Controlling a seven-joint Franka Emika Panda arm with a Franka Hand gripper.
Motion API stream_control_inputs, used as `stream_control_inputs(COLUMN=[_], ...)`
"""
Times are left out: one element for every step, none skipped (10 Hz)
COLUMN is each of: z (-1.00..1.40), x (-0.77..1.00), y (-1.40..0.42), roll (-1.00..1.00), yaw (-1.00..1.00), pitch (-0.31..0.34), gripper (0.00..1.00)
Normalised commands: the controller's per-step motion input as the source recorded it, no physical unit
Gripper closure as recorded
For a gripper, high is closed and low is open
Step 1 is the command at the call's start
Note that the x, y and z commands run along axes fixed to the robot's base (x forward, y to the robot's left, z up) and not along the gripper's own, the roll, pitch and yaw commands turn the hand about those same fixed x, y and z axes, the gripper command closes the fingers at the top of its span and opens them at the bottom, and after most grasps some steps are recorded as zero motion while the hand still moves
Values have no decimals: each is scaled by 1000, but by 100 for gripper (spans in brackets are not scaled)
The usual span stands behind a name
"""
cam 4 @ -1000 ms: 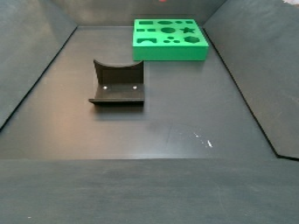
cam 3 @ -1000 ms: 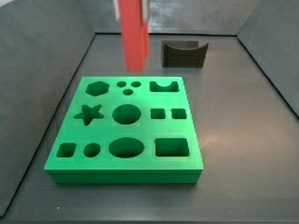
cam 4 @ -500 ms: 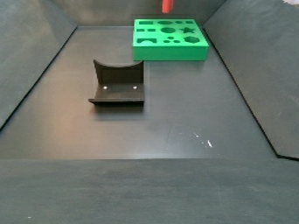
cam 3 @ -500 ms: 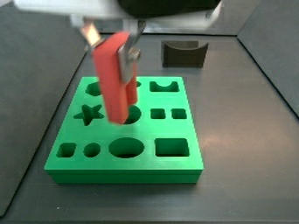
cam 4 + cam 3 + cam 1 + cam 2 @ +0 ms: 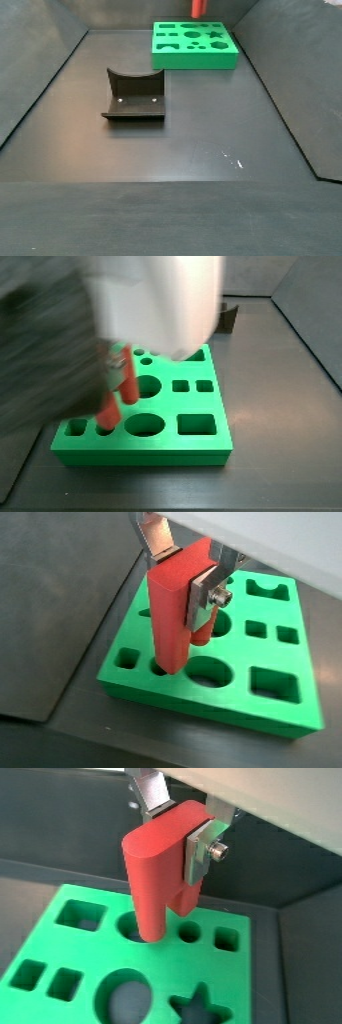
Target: Insert the square-circle object.
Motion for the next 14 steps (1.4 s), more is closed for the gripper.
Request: stream_control_inputs(z=[-246,-217,-291,-320,-311,-129,-91,-131,-154,-183,-189,-194,-214,-226], x=[-451,-489,-469,-357,-271,-160,-14,0,0,0,0,0,0,0], y=[-77,0,-6,-34,-40,0,0,0,0,0,0,0,0,0], roll=[164,111,49,20,0,0,0,0,0,27,40,44,56,59], yaw=[-454,-494,-497,-443,-529,-923,-1000,-1000,-1000,-1000,-1000,-1000,-1000,-1000], pitch=[-71,-73,-103,-119,-100,-44,-16,-23,-11,0,0,0,0,0], gripper=[100,100,100,100,100,100,100,100,100,100,100,100,100,100])
